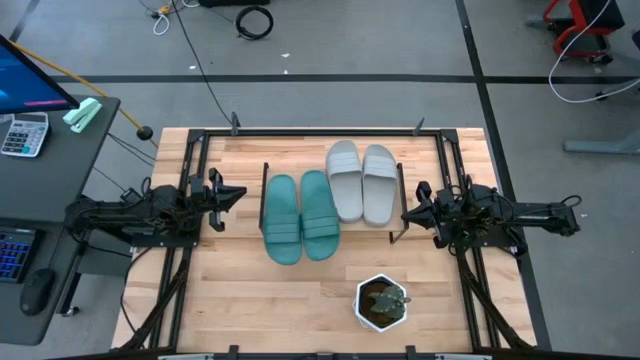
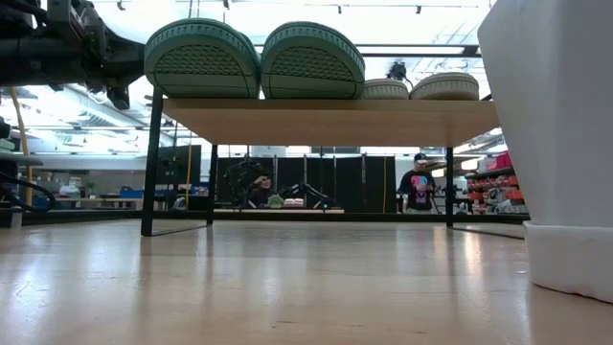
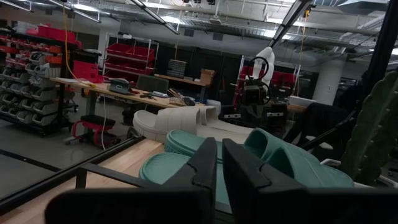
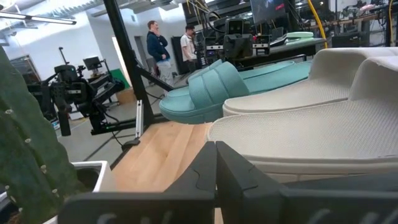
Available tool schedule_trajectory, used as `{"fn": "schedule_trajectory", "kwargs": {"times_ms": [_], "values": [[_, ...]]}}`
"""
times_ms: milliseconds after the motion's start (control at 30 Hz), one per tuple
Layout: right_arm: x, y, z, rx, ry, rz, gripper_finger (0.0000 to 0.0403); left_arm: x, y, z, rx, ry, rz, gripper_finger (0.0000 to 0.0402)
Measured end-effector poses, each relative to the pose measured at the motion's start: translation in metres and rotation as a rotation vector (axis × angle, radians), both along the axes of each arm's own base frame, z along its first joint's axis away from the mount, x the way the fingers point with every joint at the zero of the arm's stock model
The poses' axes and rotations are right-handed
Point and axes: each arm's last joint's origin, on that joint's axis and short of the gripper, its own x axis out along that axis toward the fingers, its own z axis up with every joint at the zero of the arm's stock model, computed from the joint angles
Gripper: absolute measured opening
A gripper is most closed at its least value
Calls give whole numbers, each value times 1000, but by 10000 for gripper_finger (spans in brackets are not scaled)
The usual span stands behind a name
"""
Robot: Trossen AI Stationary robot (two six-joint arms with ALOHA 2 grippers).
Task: Pick and place slides into the shelf
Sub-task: Return to Home Position
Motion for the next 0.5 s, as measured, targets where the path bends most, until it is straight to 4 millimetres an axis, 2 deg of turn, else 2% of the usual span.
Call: {"fn": "schedule_trajectory", "kwargs": {"times_ms": [500], "values": [[0, 0, 0, 0, 1, 0, 6, 0, 0, 0, 0, 0, 0, 38]]}}
